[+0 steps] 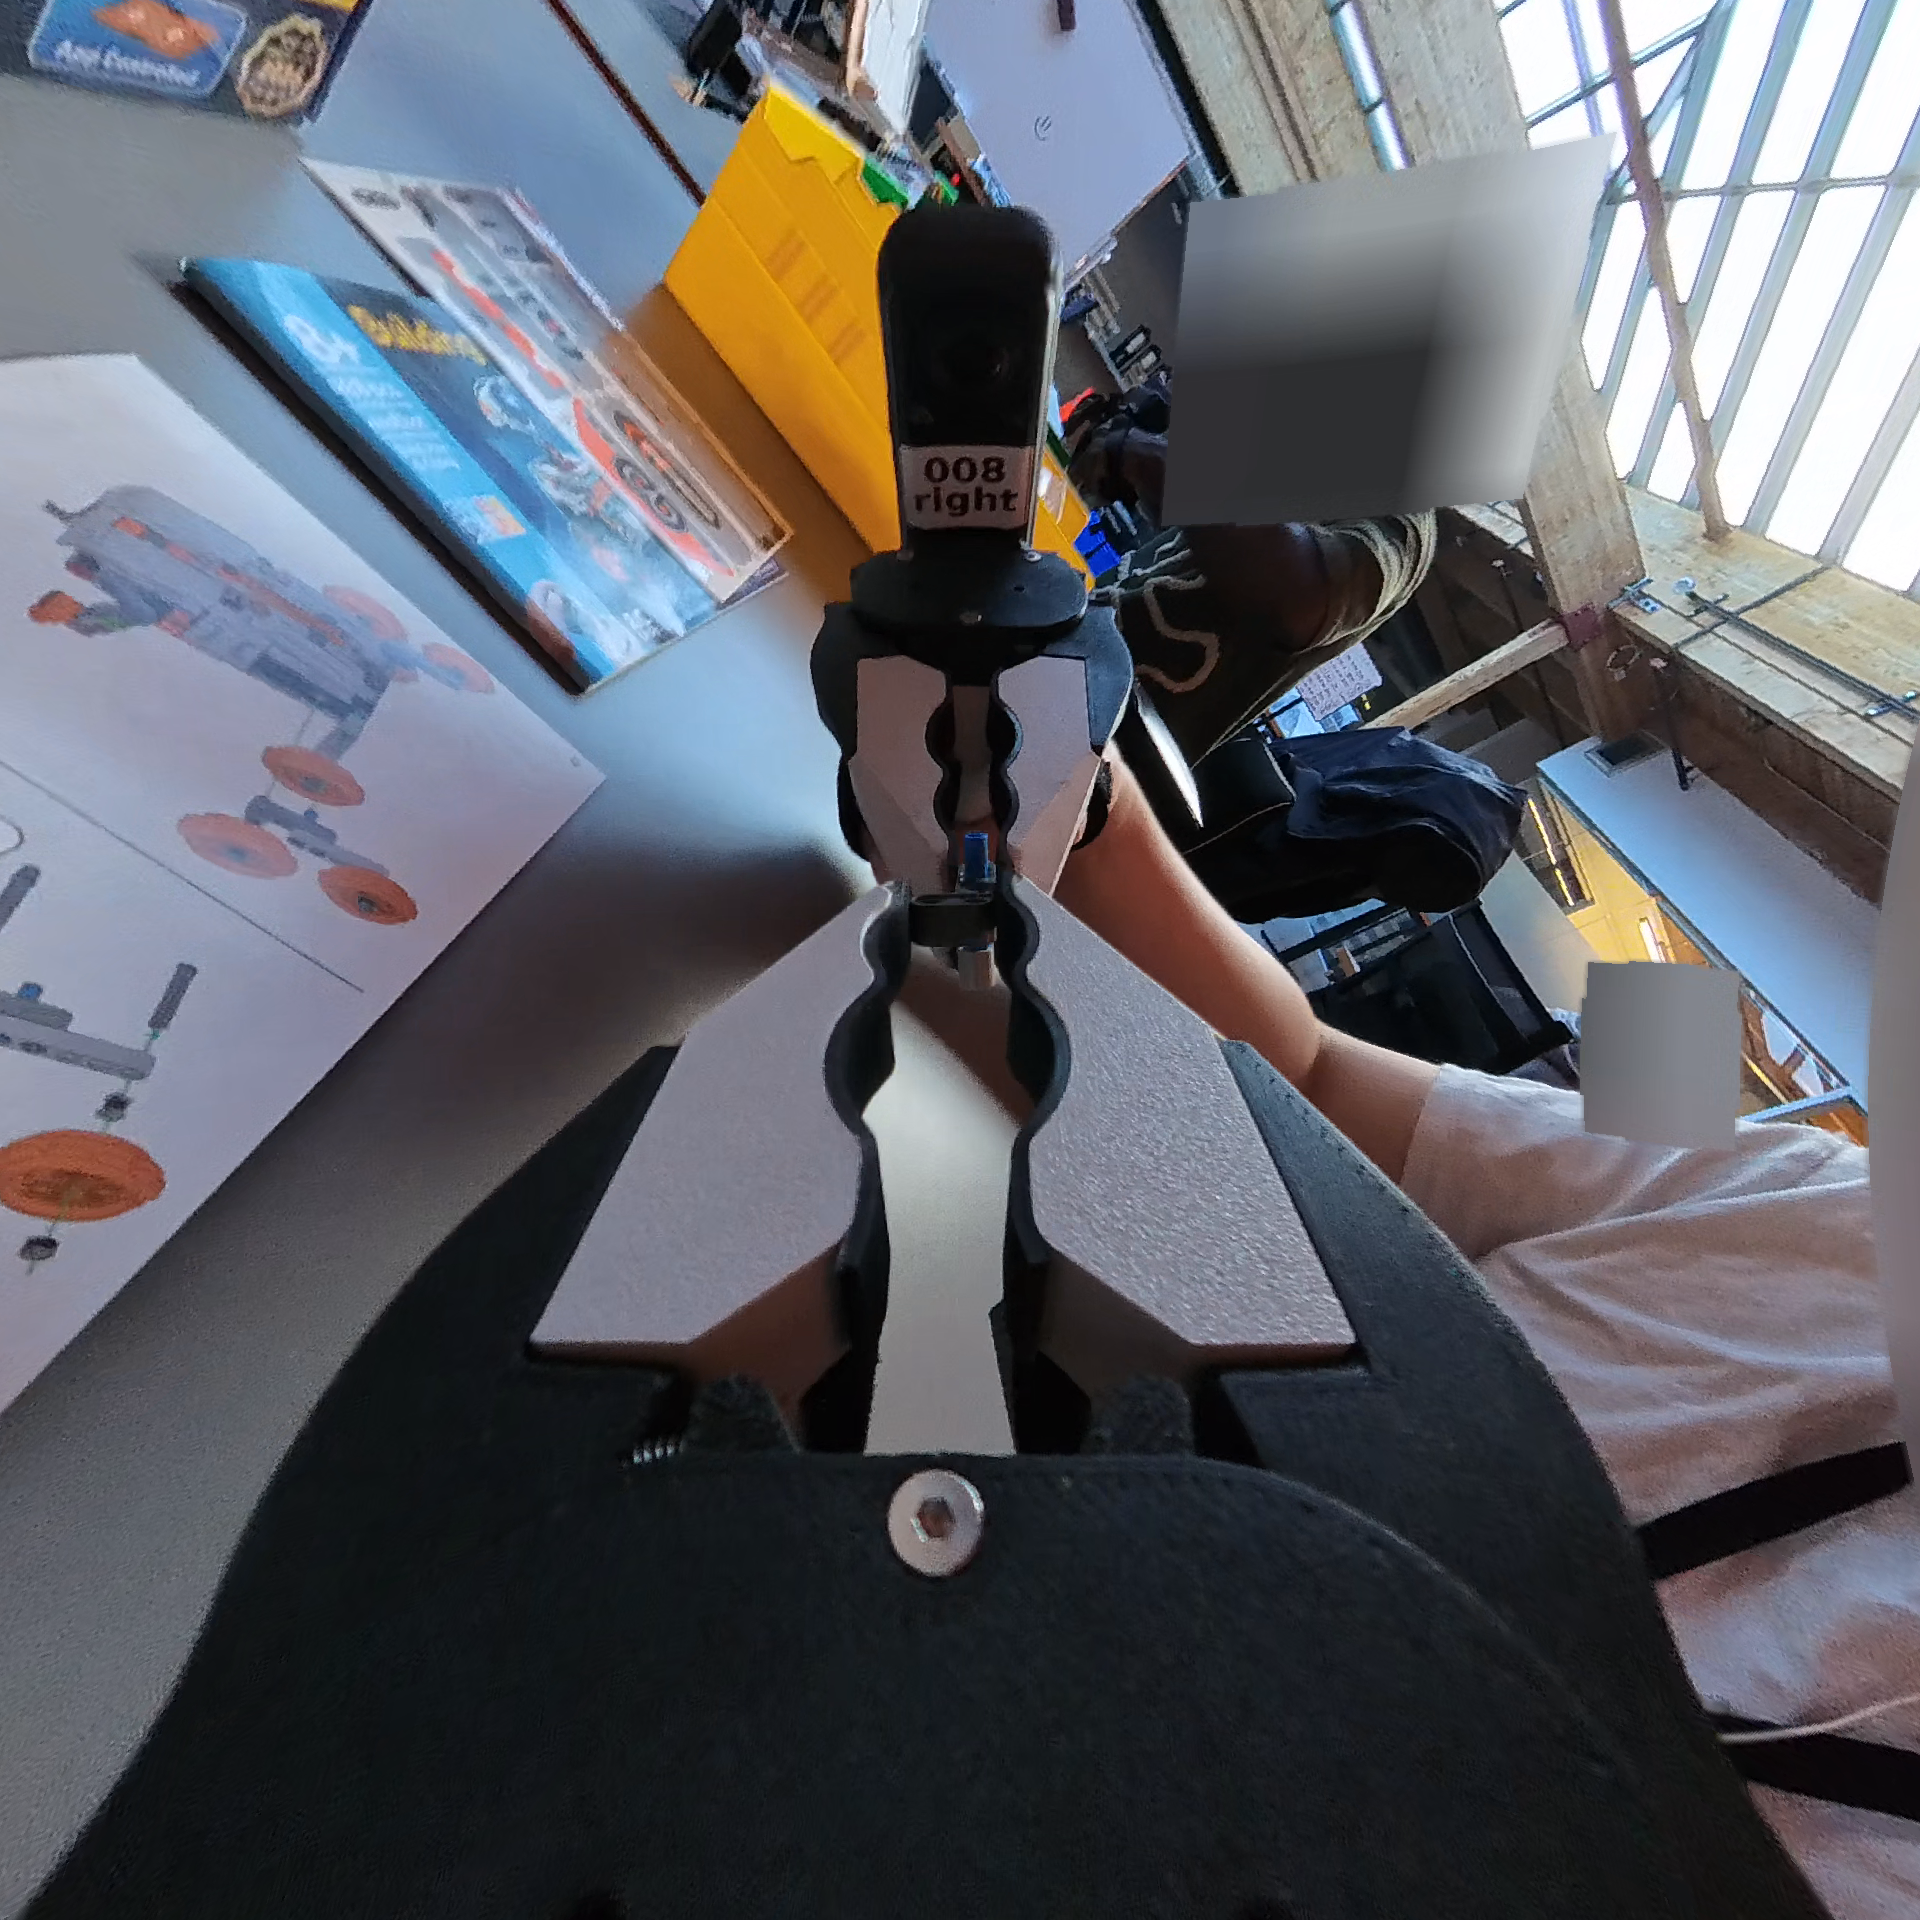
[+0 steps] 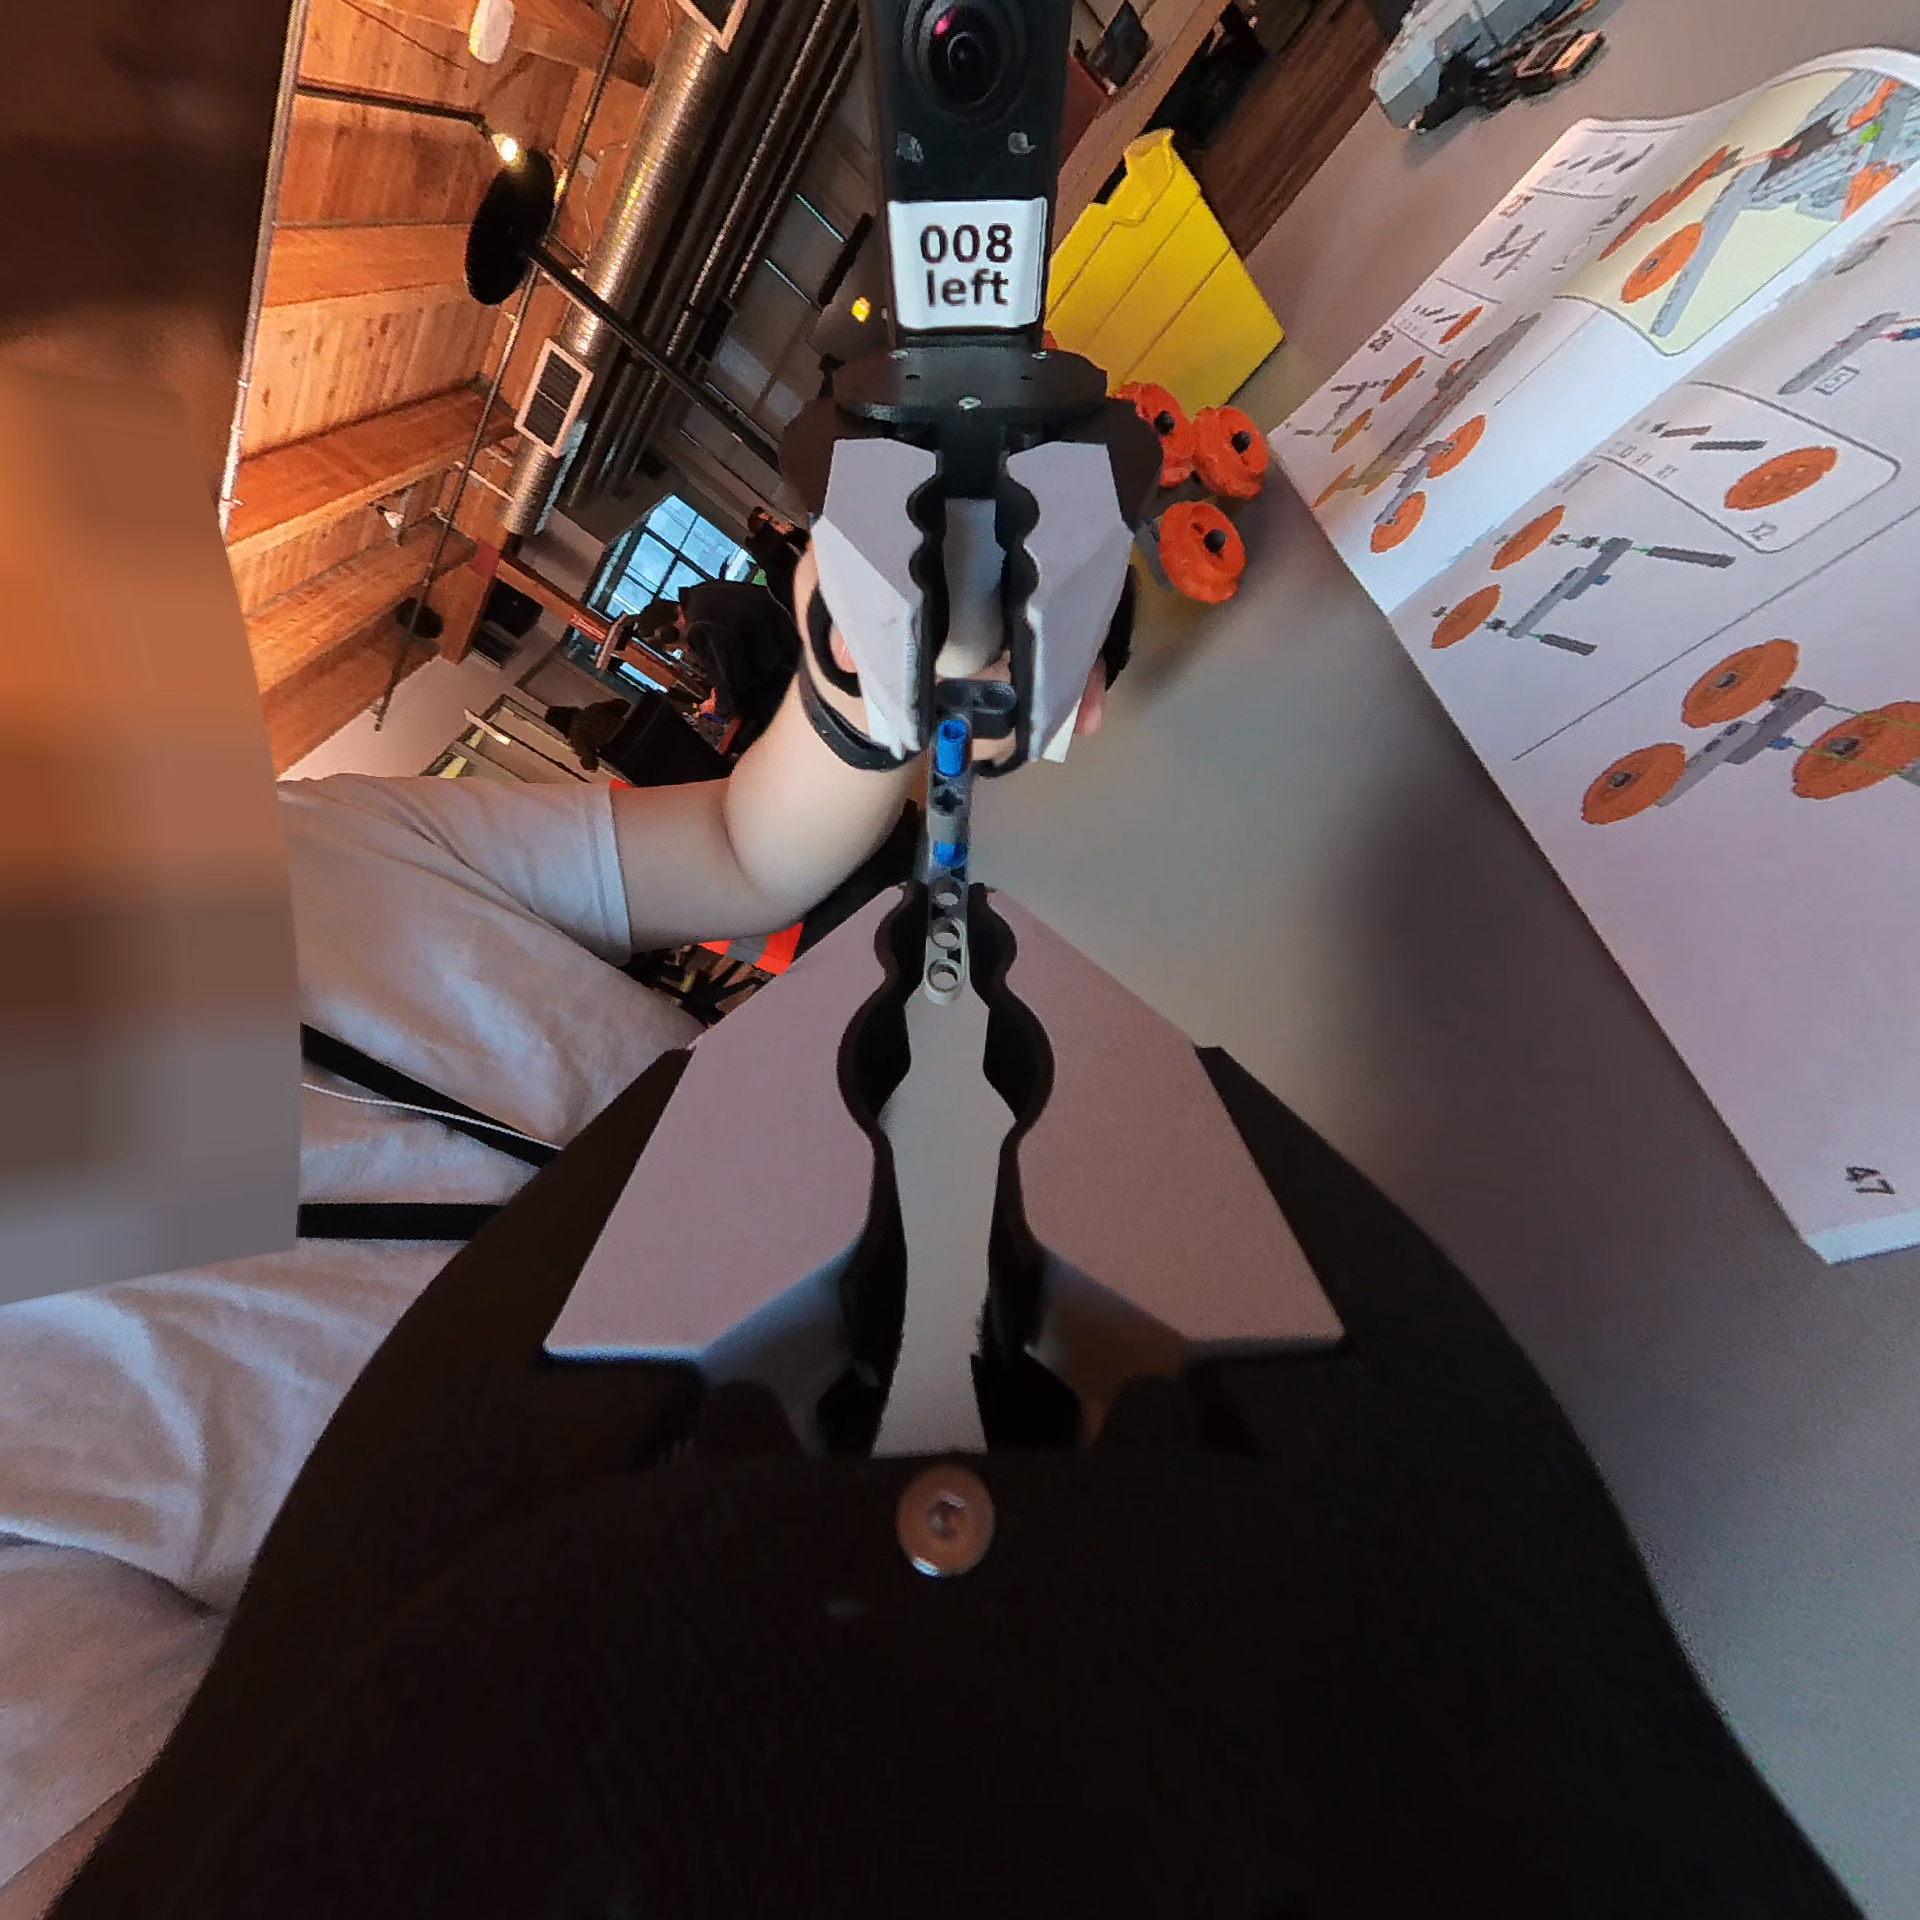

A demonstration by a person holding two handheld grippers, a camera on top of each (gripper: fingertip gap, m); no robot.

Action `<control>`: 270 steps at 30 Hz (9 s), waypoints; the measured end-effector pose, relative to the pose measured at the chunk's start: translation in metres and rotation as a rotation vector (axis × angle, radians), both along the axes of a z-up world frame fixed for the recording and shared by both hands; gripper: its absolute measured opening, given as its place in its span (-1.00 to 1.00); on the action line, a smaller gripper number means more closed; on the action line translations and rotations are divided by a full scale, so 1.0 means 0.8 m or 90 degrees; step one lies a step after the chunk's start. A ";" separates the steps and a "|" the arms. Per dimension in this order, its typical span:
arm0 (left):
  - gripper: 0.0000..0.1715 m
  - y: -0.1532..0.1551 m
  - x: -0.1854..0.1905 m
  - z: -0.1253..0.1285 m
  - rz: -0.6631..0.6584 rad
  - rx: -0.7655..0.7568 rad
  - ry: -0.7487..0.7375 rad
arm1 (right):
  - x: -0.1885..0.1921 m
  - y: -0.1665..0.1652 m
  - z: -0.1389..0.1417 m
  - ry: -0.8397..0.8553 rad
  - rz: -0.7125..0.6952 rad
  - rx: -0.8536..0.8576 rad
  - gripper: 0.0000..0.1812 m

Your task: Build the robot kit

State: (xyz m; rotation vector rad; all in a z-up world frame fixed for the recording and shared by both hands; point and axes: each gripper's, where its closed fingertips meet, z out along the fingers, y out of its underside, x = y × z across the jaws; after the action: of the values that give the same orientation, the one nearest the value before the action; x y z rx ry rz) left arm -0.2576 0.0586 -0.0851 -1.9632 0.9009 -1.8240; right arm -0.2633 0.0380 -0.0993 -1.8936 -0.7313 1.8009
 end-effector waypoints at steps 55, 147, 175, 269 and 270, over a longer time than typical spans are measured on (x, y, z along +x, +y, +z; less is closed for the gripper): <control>-0.84 -0.039 -0.021 -0.086 -0.202 0.373 0.202 | -0.017 -0.012 -0.063 -0.289 0.029 0.371 -0.83; -0.90 -0.046 -0.013 -0.122 -0.236 0.621 0.340 | 0.016 -0.019 -0.075 -0.341 0.019 0.309 -0.94; -0.94 -0.053 0.030 -0.080 -0.139 0.501 0.144 | 0.036 -0.021 -0.090 -0.365 0.023 0.280 -0.93; -0.94 -0.018 0.008 0.032 0.031 0.415 -0.016 | 0.004 0.020 0.050 -0.314 -0.282 0.733 -0.98; -0.94 -0.017 0.008 0.034 0.036 0.404 -0.022 | 0.004 0.020 0.050 -0.315 -0.284 0.727 -0.98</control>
State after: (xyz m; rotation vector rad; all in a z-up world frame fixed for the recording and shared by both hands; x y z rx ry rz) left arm -0.2511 0.0447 -0.0580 -1.5295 1.2121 -1.3091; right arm -0.2597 0.0542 -0.0594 -1.4562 -1.0642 0.3972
